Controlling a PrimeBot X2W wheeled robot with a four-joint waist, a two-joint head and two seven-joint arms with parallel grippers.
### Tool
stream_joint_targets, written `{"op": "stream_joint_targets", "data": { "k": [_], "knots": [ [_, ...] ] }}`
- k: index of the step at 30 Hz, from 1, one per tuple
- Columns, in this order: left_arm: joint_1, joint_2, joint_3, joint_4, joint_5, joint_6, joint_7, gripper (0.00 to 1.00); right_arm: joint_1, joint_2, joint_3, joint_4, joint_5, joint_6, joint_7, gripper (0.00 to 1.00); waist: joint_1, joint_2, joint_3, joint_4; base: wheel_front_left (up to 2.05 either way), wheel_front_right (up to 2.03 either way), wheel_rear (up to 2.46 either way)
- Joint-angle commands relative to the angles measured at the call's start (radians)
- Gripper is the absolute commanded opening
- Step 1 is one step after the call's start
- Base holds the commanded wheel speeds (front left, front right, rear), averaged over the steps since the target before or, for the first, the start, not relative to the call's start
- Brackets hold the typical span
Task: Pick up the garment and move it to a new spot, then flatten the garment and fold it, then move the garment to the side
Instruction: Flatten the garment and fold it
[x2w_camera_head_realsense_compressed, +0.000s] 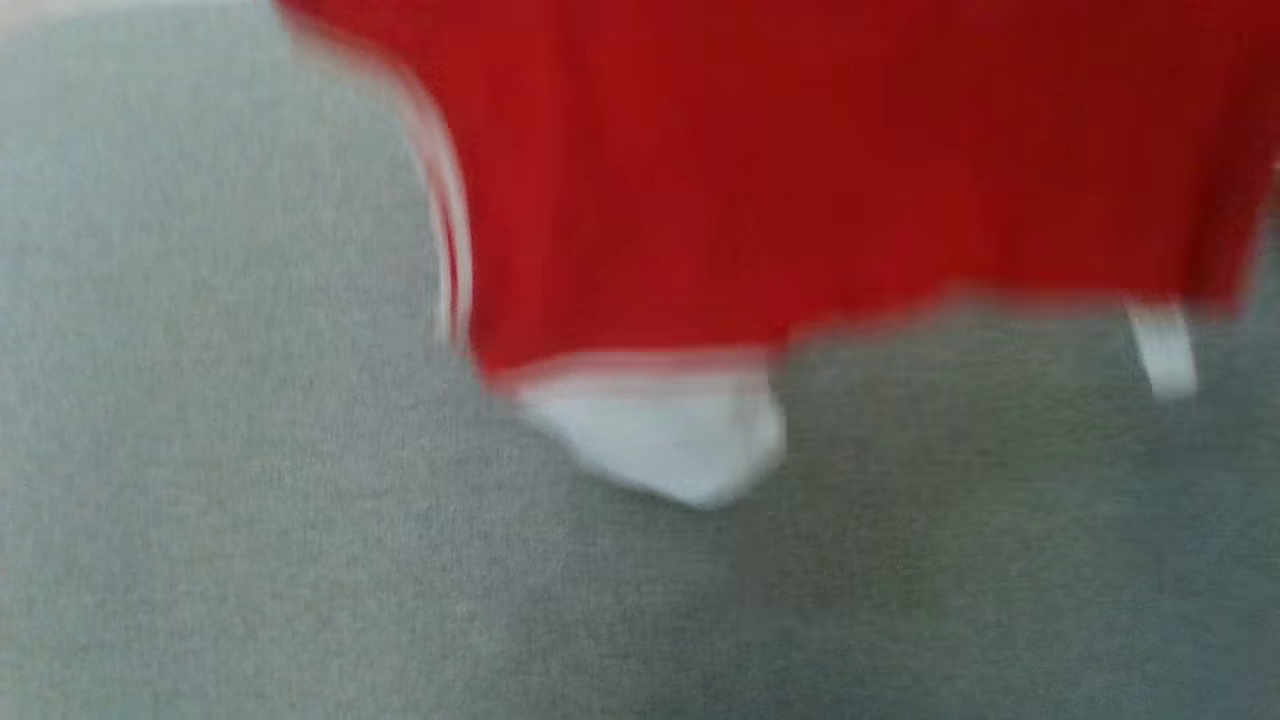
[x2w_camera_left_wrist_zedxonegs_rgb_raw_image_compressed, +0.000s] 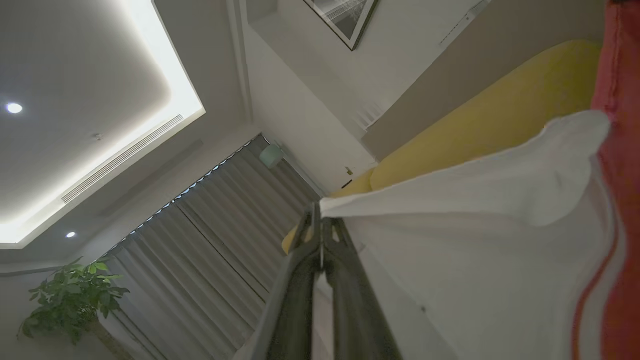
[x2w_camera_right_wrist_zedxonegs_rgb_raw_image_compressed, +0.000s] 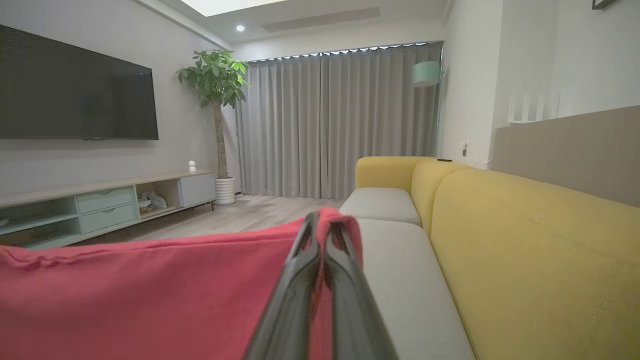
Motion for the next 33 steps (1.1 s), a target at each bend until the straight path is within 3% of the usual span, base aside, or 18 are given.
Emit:
{"op": "stream_joint_targets", "data": {
  "k": [1, 7, 14, 21, 27, 33],
  "knots": [
    [-0.108, 0.014, 0.050, 0.034, 0.032, 0.016, -0.038, 0.00, -0.071, 0.000, 0.012, 0.023, -0.036, -0.001, -0.042, 0.00, -0.0004, 0.0000, 0.104, 0.047, 0.00, 0.00, 0.00],
    [-0.242, -0.071, 0.059, 0.161, 0.116, 0.098, -0.153, 0.00, -0.238, -0.024, 0.094, 0.149, -0.114, -0.001, -0.207, 0.00, -0.0004, 0.0000, 0.168, 0.088, 0.00, 0.00, 0.00],
    [-0.122, -0.092, 0.055, 0.153, 0.067, 0.071, -0.170, 0.00, -0.217, -0.049, 0.205, 0.223, -0.071, -0.001, -0.277, 0.00, -0.0004, 0.0000, 0.197, 0.102, 0.00, 0.00, 0.00],
    [0.255, -0.059, 0.081, -0.030, -0.002, 0.091, -0.171, 0.00, -0.026, -0.090, 0.308, 0.255, 0.021, -0.001, -0.329, 0.00, -0.0004, 0.0000, 0.183, 0.101, 0.00, 0.00, 0.00],
    [0.667, -0.028, 0.101, -0.200, -0.055, 0.157, -0.171, 0.00, 0.241, -0.134, 0.326, 0.235, 0.110, -0.001, -0.358, 0.00, -0.0004, 0.0000, 0.118, 0.082, 0.00, 0.00, 0.00],
    [1.034, -0.025, 0.103, -0.288, -0.106, 0.240, -0.171, 0.00, 0.523, -0.136, 0.287, 0.143, 0.143, -0.001, -0.362, 0.00, -0.0004, 0.0000, 0.055, 0.042, 0.00, 0.00, 0.00]
  ]
}}
